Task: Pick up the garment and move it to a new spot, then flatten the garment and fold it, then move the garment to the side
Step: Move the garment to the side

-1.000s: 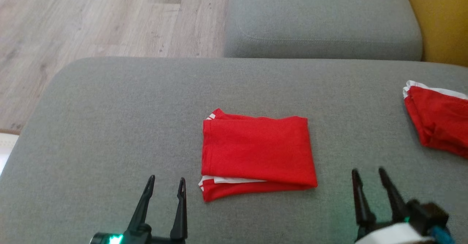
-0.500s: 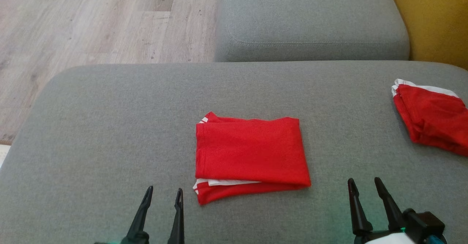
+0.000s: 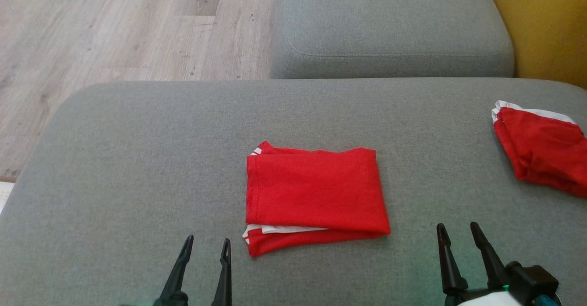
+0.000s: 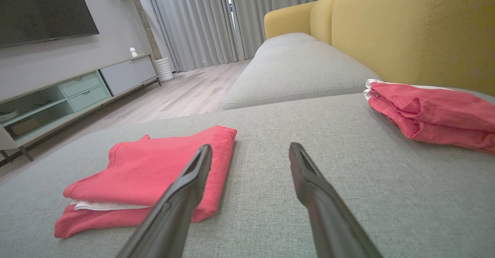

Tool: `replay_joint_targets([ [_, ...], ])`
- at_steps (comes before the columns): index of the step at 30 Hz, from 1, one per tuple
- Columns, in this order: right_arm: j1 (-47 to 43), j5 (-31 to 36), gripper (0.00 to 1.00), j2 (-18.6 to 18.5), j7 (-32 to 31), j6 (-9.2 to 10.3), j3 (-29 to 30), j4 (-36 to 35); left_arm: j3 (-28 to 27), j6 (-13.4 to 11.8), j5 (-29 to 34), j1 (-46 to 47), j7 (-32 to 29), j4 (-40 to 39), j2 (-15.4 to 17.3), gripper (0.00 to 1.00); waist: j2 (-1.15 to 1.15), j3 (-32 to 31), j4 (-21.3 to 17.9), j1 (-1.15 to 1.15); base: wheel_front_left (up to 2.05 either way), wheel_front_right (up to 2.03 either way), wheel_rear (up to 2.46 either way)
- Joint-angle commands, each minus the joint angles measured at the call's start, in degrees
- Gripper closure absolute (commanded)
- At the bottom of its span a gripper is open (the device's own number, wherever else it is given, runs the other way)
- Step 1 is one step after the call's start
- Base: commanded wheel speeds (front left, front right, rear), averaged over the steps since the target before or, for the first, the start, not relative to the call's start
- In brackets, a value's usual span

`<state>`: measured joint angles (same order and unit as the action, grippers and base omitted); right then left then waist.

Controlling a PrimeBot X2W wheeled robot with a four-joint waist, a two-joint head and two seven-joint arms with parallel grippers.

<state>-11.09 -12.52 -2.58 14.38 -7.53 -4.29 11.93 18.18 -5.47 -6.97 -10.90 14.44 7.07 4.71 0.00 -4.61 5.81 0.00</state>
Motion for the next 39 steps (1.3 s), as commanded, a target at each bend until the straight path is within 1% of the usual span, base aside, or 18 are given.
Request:
replay_joint_targets([
  [1, 1.81, 0.15, 0.00, -0.31, 0.62, 0.04, -1.29, -1.97, -2.38, 0.22, 0.77, 1.59, 0.56, -1.54, -0.92, 0.00, 0.00, -0.03, -0.01, 0.00, 0.00, 0.00, 0.00],
  [7, 1.82, 0.06, 0.00, -0.31, 0.62, 0.04, -1.47, -2.00, -2.49, 0.54, 1.13, 1.36, 0.56, -1.40, -1.08, 0.00, 0.00, 0.23, 0.20, 0.00, 0.00, 0.00, 0.00],
  [14, 2.78, -0.16, 0.00, -0.31, 0.62, 0.04, -2.37, -0.88, -2.46, 0.89, 1.45, 1.53, 0.56, -1.72, -1.29, 0.00, 0.00, 2.36, 0.68, 0.00, 0.00, 0.00, 0.00],
  [18, 4.73, -0.95, 0.00, -0.31, 0.62, 0.04, -3.63, 1.54, -2.29, 0.97, 1.51, 1.82, 0.56, -1.96, -1.41, 0.00, 0.00, 4.29, 1.02, 0.00, 0.00, 0.00, 0.00],
  [22, 8.48, -4.27, 0.00, -0.39, -0.31, 0.04, -5.29, 5.64, -1.75, 1.33, 1.63, 2.77, 0.56, -2.14, -1.52, 0.00, 0.00, 7.20, 1.65, 0.00, 0.00, 0.00, 0.00],
  [24, 11.13, -6.84, 0.00, -0.51, -2.53, 0.04, -5.79, 7.09, -1.49, 1.48, 1.75, 3.73, 0.56, -2.32, -1.57, 0.00, 0.00, 9.03, 2.01, 0.00, 0.00, 0.00, 0.00],
  [29, 18.28, -14.99, 0.00, -1.45, -11.10, 0.04, -7.18, 9.63, -0.87, 1.67, 1.93, 6.46, 0.56, -2.35, -1.67, 0.00, 0.00, 13.15, 2.74, 0.00, 0.00, 0.00, 0.00],
  [32, 21.75, -20.24, 0.00, -2.35, -16.97, 0.04, -7.71, 11.16, -0.32, 1.74, 1.95, 7.68, 0.56, -2.03, -1.72, 0.00, 0.00, 14.49, 3.09, 0.00, 0.00, 0.00, 0.00],
  [33, 23.43, -23.32, 0.00, -2.81, -20.23, 0.04, -7.95, 12.13, 0.04, 1.71, 1.95, 8.30, 0.56, -1.78, -1.75, 0.00, 0.00, 14.94, 3.33, 0.00, 0.00, 0.00, 0.00],
  [36, 25.04, -27.34, 0.00, -3.21, -24.06, 0.04, -8.54, 13.08, 0.56, 1.59, 1.88, 9.14, 0.56, -1.47, -1.78, 0.00, 0.00, 15.37, 3.74, 0.00, 0.00, 0.00, 0.00],
  [37, 25.34, -28.46, 0.15, -3.39, -24.98, 0.04, -8.98, 13.09, 0.67, 1.52, 1.82, 9.36, 0.56, -1.40, -1.79, 0.00, 0.00, 15.48, 3.85, 0.00, 0.00, 0.00, 0.00],
  [38, 25.34, -28.46, 0.15, -3.39, -24.98, 0.04, -8.98, 13.09, 0.67, 1.52, 1.82, 9.36, 0.56, -1.40, -1.79, 0.00, 0.00, 15.48, 3.85, 0.00, 0.00, 0.00, 0.00],
  [39, 25.54, -29.54, 0.70, -3.54, -25.67, 0.04, -9.39, 12.95, 0.77, 1.45, 1.76, 9.55, 0.56, -1.37, -1.79, 0.00, 0.00, 15.58, 3.93, 0.00, 0.00, 0.00, 0.00],
])
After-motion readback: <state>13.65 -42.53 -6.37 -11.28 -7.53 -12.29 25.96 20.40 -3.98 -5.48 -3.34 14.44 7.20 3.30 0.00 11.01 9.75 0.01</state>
